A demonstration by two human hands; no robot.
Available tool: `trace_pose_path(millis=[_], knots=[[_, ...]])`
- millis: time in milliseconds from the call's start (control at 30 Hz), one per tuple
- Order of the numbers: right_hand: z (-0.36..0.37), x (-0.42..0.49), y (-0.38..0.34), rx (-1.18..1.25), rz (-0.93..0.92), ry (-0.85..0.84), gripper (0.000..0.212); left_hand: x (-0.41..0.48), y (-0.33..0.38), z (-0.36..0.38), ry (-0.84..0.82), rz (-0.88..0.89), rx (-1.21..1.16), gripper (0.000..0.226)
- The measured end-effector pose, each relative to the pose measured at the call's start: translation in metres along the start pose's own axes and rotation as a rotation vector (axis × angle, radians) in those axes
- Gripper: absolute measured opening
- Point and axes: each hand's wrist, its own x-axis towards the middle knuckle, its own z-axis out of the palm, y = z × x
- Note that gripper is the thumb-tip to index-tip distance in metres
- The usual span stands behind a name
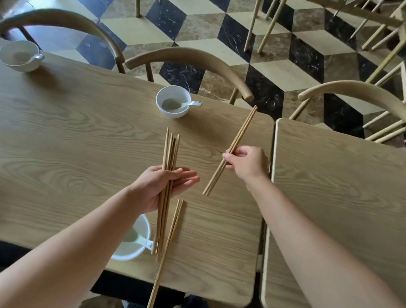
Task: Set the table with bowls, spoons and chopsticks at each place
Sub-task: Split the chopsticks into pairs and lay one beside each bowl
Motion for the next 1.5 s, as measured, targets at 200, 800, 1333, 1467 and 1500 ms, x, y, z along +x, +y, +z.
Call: trace_pose_path(millis=[200, 800, 1333, 1467, 1500], knots=[[0.024, 0.06, -0.044, 0.067, 0.33, -0.283, 0.046, 0.025, 0.026, -0.007, 0.008, 0.041, -0.017, 0.023], [0.125, 0.168, -0.065, -0.305, 0.302, -0.23, 0.051, 0.101, 0.047, -0.061, 0.031, 0.084, -0.117, 0.025], [0.128, 0.153, -0.055, -0.407, 0.212, -0.008, 0.033, 0.095, 0.05, -0.078, 0.036, 0.063, -0.115, 0.022], [0.13, 0.152, -0.052, -0.326, 0.242, 0.068, 0.021, 0.095, 0.052, -0.081, 0.023, 0.063, -0.122, 0.024], [0.13, 0.152, -0.052, -0.298, 0.256, 0.088, 0.017, 0.095, 0.052, -0.082, 0.02, 0.063, -0.122, 0.024]])
